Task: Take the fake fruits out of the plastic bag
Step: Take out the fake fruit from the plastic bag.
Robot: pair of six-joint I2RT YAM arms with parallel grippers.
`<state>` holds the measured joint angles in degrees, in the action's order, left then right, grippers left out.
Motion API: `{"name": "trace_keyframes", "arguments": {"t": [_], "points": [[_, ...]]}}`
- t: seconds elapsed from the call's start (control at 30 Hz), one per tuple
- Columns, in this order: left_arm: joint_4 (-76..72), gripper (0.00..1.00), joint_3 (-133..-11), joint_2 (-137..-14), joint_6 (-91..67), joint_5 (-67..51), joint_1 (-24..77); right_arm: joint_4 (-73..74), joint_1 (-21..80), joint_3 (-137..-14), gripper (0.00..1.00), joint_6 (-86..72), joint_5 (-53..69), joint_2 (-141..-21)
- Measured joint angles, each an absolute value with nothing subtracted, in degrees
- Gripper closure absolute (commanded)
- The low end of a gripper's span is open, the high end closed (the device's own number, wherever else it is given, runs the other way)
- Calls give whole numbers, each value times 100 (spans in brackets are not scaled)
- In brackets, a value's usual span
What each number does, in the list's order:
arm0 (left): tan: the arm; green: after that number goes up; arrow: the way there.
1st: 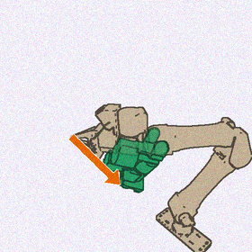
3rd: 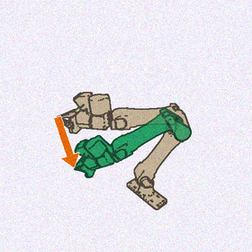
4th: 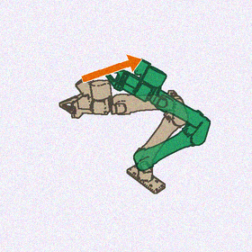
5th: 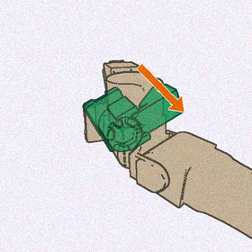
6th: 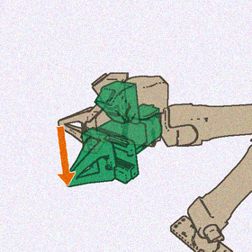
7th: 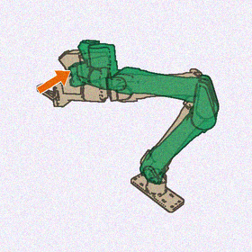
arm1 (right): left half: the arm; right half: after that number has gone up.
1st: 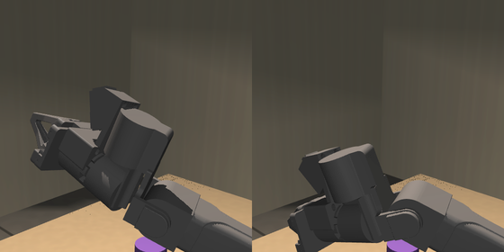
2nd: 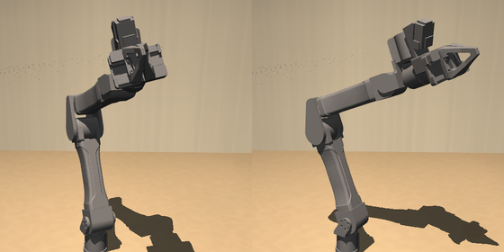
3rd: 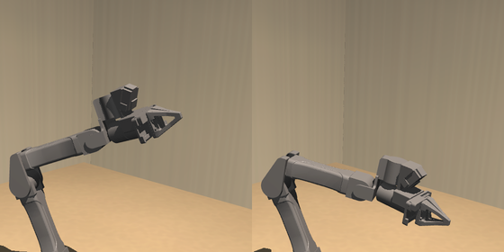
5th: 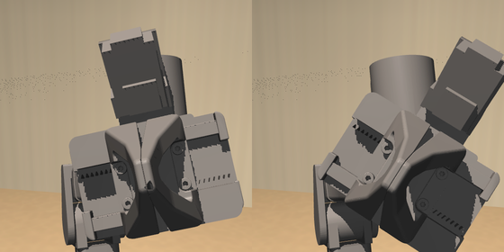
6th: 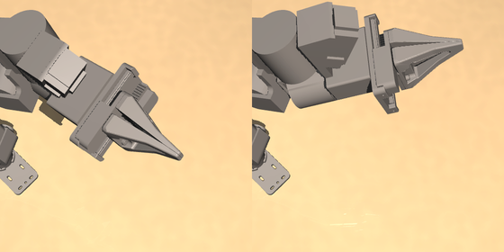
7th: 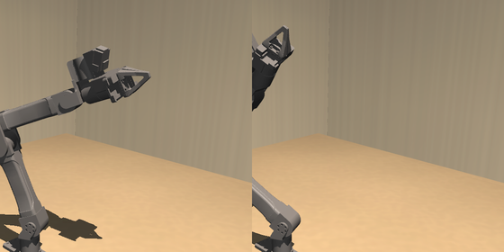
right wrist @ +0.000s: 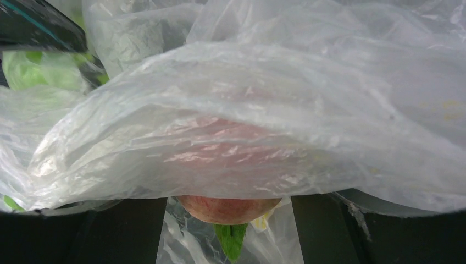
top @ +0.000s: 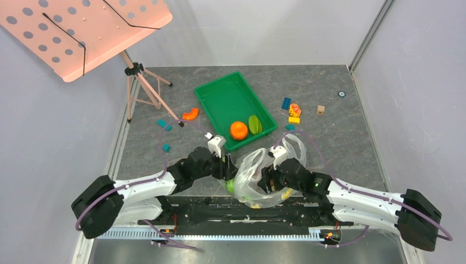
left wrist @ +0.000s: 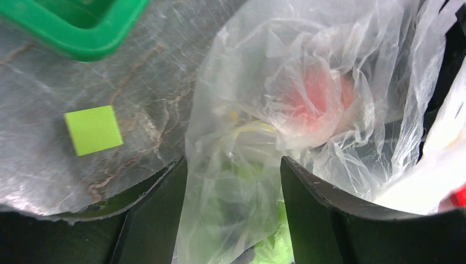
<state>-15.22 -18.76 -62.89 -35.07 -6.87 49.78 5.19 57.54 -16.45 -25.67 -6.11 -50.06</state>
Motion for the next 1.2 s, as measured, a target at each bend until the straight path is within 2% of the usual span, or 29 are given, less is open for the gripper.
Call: {"name": "trace_keyframes", "arguments": {"t": [0.07,0.17,0.23,0.27,0.47,0.57,0.73,0.8,0.9,1.0,1.13,1.2], "points": [[-1695,45,-1876,-6493,-3507,-878,4974,408,5754,-1610,39,-2571,-609,-5006],[-1997,76,-1874,-6744,-3514,-1118,4971,329,5754,-1570,38,-2578,-611,-5006],[-2121,92,-1874,-6794,-3514,-1216,4967,292,5754,-1538,35,-2591,-609,-5004],[-2141,97,-1874,-6799,-3522,-1236,4967,272,5754,-1531,32,-2591,-611,-5000],[-2049,98,-1865,-6657,-3509,-1197,4967,222,5754,-1470,11,-2591,-609,-4904],[-1938,98,-1865,-6514,-3498,-1138,4967,217,5756,-1417,10,-2565,-611,-4888],[-1800,98,-1865,-6407,-3374,-1033,4967,217,5756,-1400,15,-2543,-611,-4991],[-1754,98,-1865,-6399,-3356,-989,4967,220,5756,-1400,7,-2543,-611,-5017],[-1693,98,-1865,-6399,-3350,-923,4967,222,5756,-1400,2,-2534,-622,-5019],[-1653,98,-1865,-6399,-3332,-913,4967,231,5756,-1400,7,-2519,-652,-5017],[-1634,98,-1865,-6399,-3328,-910,4967,246,5756,-1400,21,-2488,-746,-4982],[-1632,98,-1865,-6399,-3328,-910,4967,246,5756,-1400,20,-2480,-799,-4958]]}}
